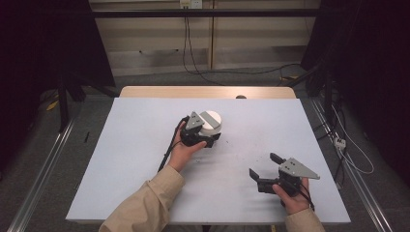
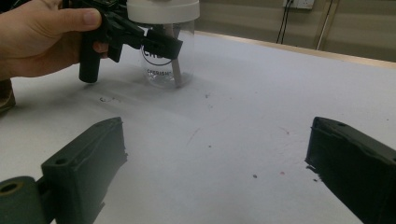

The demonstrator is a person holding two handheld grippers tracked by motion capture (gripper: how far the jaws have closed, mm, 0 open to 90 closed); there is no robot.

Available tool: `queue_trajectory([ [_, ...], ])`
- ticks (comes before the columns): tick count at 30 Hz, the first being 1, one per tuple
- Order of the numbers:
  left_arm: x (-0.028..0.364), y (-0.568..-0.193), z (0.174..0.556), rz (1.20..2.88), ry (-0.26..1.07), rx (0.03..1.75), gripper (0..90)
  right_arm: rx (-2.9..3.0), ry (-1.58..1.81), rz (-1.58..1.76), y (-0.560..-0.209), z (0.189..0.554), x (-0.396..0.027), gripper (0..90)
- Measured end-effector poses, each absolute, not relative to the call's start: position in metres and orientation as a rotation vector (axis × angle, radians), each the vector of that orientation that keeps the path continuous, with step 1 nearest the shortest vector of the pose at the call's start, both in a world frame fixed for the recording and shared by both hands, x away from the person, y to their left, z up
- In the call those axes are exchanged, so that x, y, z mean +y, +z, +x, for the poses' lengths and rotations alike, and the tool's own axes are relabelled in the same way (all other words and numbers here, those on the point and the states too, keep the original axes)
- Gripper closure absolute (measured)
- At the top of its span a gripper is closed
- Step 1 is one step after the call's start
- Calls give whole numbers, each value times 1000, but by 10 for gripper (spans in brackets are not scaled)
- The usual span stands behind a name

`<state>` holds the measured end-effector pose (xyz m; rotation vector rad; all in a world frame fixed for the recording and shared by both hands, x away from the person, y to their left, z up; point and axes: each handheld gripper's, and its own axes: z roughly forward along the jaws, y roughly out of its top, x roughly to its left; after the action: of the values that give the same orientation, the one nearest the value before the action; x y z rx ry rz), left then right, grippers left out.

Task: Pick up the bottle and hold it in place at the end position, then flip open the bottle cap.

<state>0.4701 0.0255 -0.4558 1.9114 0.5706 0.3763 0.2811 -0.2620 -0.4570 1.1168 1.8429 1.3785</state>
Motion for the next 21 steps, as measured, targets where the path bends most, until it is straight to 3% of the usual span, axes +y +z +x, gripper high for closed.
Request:
queue_trajectory([
  [21, 27, -457, 470, 1912, 364, 574, 185, 1889, 1363, 1142, -445, 303, -243, 82],
])
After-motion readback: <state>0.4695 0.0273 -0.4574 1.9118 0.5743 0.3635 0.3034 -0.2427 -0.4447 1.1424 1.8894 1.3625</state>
